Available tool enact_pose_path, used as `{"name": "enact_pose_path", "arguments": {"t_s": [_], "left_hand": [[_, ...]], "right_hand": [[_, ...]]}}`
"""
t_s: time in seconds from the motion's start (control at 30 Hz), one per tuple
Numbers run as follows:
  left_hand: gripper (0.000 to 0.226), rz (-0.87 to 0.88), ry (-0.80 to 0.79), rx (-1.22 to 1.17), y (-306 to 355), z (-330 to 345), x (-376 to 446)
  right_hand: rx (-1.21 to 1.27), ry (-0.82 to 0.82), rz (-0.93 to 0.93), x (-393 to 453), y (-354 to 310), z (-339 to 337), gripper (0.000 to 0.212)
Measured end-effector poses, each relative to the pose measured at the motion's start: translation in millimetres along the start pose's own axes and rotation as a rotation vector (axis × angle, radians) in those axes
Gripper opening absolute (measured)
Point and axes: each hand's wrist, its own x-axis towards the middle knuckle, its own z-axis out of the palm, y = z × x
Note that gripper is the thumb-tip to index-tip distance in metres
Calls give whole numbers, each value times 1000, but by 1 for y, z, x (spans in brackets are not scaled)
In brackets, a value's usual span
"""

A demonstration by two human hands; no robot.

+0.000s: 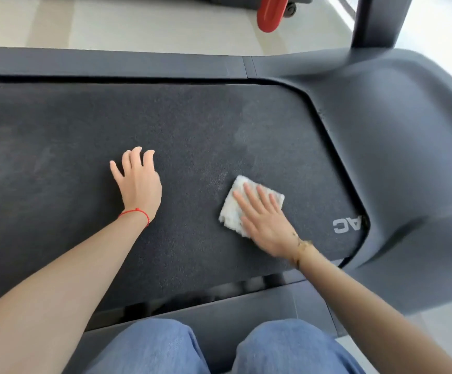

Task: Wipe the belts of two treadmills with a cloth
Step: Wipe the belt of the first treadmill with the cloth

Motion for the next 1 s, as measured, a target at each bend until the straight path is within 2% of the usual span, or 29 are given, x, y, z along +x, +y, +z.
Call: {"name": "enact_pose_path", "arguments": {"t_s": [0.1,0.27,0.33,0.5,0.63,0.7,0.8,0.87,0.93,1.0], "left_hand": [[46,45,21,-58,27,7,-1],[49,51,-2,-81,69,27,-6],[50,30,3,-79,70,33,-7],[55,28,31,-74,65,39,-7],[55,19,22,-73,67,35,-7],[53,9,16,-75,69,33,-8],[50,-3,17,-77,69,34,-8],[48,-7,18,-66,71,35,-7],[48,-14,5,-26,73,34,-6],[49,-27,-9,13,77,33,-5]], "right_hand": [[74,59,183,67,35,-20,55],[83,16,230,143,59,-44,56],[58,30,119,137,51,-42,56],[-21,21,-338,67,11,-15,56],[-26,-37,-469,56,18,-14,55],[-48,-6,-389,82,44,-27,55],[-45,45,-102,141,92,-56,55],[39,36,17,165,108,-68,55],[53,56,27,164,101,-63,57],[3,89,-66,143,88,-50,57]]}}
